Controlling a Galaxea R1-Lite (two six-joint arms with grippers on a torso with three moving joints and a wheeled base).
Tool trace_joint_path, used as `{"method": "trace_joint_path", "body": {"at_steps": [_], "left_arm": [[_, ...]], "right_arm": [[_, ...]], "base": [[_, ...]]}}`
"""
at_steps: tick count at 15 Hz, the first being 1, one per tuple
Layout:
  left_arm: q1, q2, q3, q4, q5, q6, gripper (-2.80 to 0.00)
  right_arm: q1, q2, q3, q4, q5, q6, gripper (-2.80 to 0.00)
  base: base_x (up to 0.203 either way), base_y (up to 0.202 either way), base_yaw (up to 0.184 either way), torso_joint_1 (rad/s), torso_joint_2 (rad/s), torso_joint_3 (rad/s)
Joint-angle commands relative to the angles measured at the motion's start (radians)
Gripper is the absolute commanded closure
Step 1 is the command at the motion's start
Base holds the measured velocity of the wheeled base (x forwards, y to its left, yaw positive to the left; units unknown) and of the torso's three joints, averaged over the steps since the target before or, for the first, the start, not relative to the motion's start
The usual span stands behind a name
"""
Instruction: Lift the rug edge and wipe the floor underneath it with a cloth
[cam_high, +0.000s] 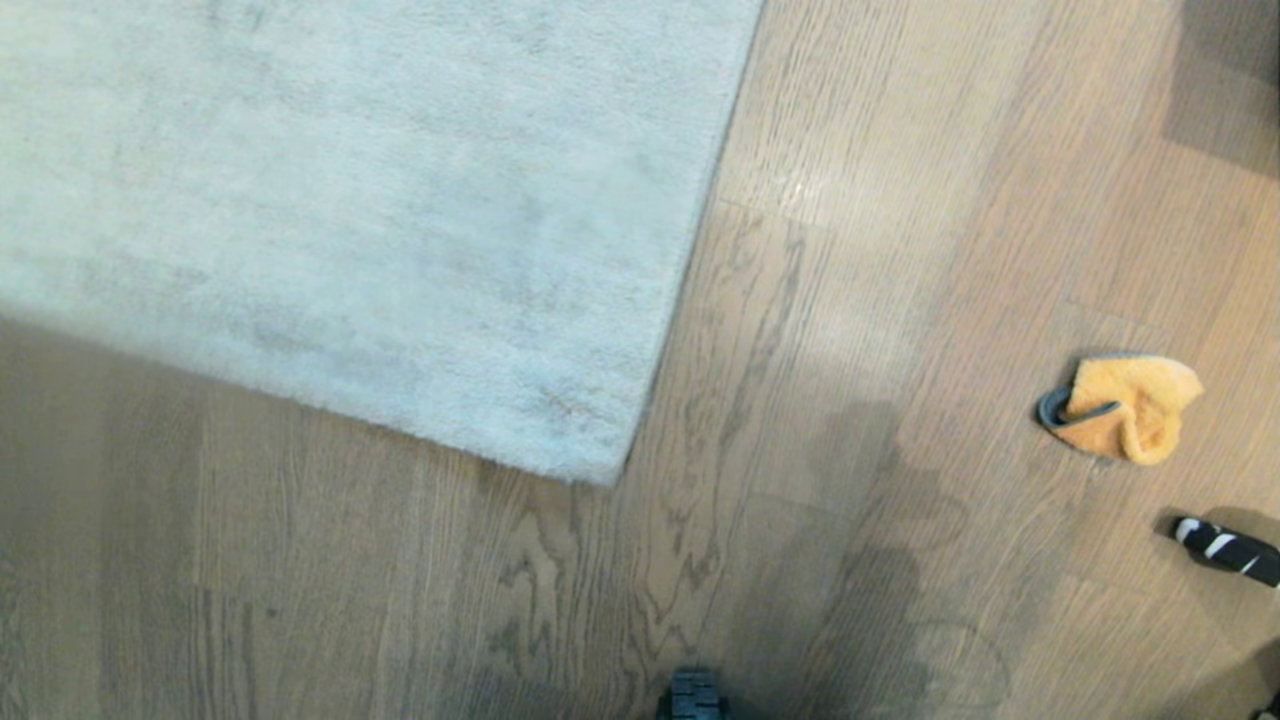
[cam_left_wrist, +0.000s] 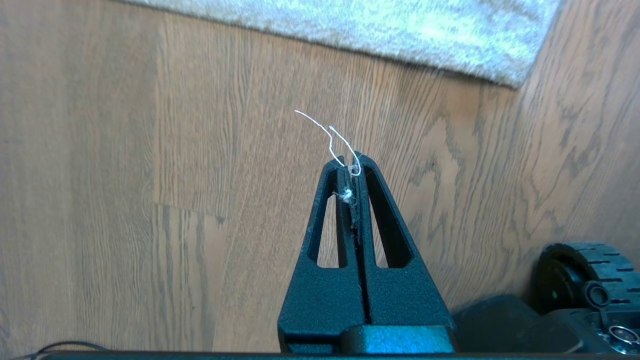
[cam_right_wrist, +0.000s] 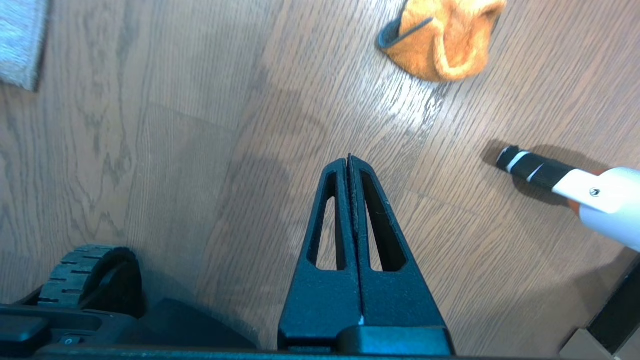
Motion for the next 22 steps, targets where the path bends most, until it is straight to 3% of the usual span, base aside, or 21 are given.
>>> {"method": "trace_joint_path", "body": {"at_steps": [1,22], "left_arm": [[-0.001,0.000,0.000,-0.001,-0.001,0.000,0.00],[-0.001,0.000,0.000,-0.001,-0.004,0.005,0.00]], "right_arm": [[0.000,0.000,0.000,-0.002,0.000,0.000,0.00],[0.000,0.001,0.000,-0.001,0.000,0.000,0.00]], "base": [[0.000,0.000,0.000,0.000,0.00,0.204],[0.000,0.000,0.000,0.000,0.00,0.201]]}}
